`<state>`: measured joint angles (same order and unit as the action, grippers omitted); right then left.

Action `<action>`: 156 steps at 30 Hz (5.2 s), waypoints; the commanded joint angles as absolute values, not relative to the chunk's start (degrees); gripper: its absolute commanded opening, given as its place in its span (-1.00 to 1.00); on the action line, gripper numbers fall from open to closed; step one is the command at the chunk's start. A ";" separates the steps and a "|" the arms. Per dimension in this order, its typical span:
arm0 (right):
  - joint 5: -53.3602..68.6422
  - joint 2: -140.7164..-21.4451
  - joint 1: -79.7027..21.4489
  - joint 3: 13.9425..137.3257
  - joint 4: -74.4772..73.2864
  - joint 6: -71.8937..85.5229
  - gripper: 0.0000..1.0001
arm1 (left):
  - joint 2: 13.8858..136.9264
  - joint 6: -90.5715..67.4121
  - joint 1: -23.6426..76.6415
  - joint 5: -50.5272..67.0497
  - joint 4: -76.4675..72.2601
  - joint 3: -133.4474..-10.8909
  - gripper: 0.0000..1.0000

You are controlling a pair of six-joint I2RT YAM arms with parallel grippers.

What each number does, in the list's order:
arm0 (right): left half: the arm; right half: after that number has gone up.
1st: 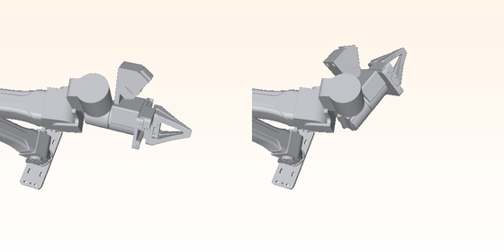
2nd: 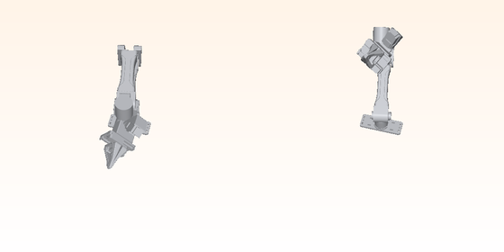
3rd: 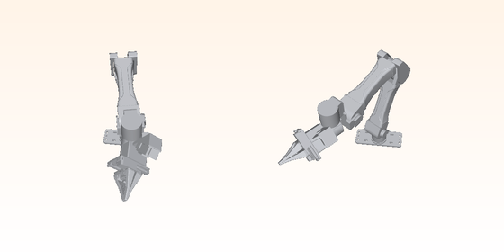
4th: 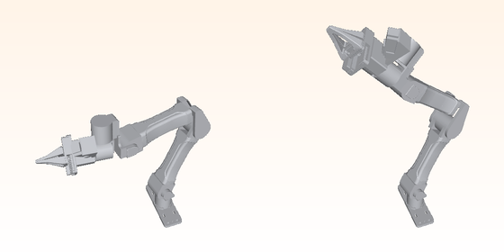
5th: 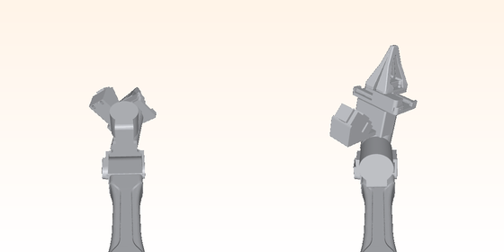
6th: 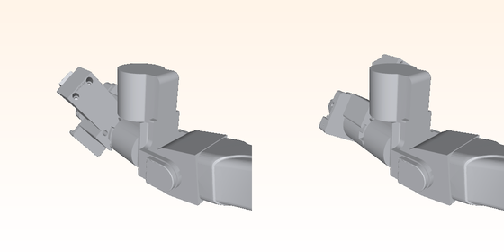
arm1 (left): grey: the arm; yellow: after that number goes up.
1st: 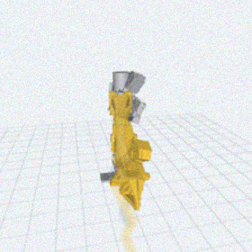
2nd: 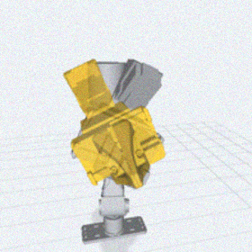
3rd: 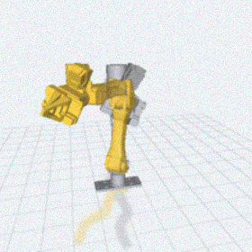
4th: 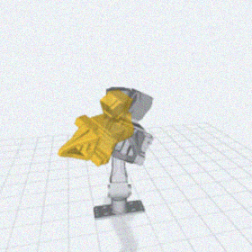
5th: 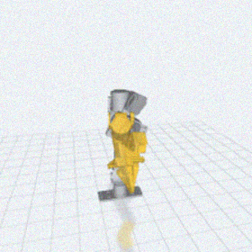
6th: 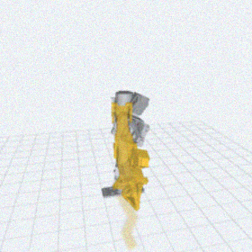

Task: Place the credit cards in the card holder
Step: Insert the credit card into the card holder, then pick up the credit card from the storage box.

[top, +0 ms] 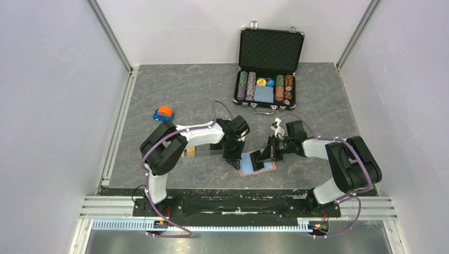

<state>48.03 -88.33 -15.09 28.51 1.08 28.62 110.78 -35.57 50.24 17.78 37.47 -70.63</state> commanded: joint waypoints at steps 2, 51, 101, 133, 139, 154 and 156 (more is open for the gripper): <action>49.75 -86.54 -16.25 27.12 0.45 29.37 -1.00 | 111.39 -31.96 50.98 9.88 38.20 -71.46 -0.87; 43.76 -88.71 -23.00 25.23 8.47 33.11 -1.00 | 114.85 -30.70 52.20 11.38 39.81 -75.19 -0.95; 37.44 -87.43 -27.95 36.65 -14.68 21.50 -0.29 | 116.41 -30.51 52.38 13.32 39.02 -76.95 -0.96; 29.50 -83.67 -27.96 49.93 -24.59 16.75 0.13 | 89.86 -29.10 49.16 3.58 28.27 -71.17 0.84; 30.00 -85.69 -27.99 53.26 -25.61 16.22 0.29 | 80.93 -35.55 42.16 9.53 17.43 -59.35 1.00; 32.74 -94.06 -32.45 60.71 -23.30 18.95 0.31 | 71.30 -38.50 26.99 10.48 23.31 -46.51 0.86; 33.37 -95.70 -33.25 62.20 -22.70 19.79 0.30 | 73.34 -36.22 26.98 9.58 26.55 -48.18 0.77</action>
